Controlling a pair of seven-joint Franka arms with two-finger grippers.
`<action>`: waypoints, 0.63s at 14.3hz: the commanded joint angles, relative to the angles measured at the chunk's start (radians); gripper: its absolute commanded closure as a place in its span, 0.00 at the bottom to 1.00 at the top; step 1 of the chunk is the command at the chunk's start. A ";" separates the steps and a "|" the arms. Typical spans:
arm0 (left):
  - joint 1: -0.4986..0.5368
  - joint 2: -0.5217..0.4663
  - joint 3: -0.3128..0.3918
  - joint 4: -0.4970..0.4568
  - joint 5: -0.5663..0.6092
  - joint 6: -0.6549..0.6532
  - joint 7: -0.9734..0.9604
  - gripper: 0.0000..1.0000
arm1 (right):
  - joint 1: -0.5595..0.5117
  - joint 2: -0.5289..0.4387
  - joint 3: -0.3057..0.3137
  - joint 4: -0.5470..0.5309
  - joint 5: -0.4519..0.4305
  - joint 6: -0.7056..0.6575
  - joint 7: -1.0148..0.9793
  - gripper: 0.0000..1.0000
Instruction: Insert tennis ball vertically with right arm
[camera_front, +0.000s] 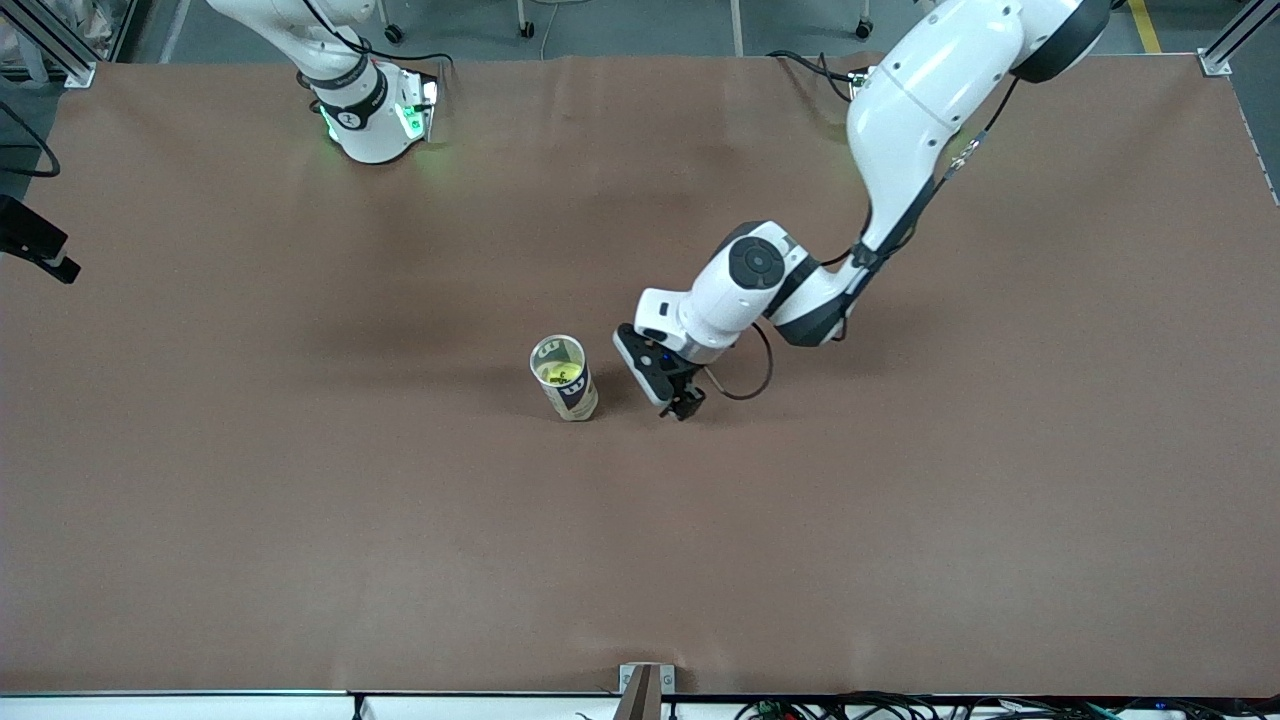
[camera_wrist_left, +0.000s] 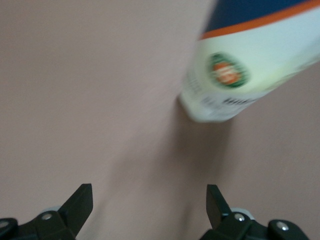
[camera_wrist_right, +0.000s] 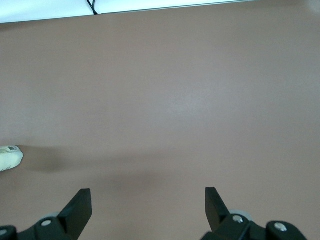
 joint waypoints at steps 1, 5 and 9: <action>0.044 -0.079 -0.003 0.047 -0.018 -0.216 0.002 0.00 | 0.012 0.001 -0.001 0.006 -0.021 0.007 -0.003 0.00; 0.145 -0.166 -0.002 0.092 -0.018 -0.405 -0.025 0.00 | 0.012 0.001 -0.001 0.009 -0.020 0.007 -0.001 0.00; 0.234 -0.242 0.000 0.104 -0.010 -0.472 -0.127 0.00 | 0.012 0.007 -0.001 0.012 -0.020 0.007 -0.001 0.00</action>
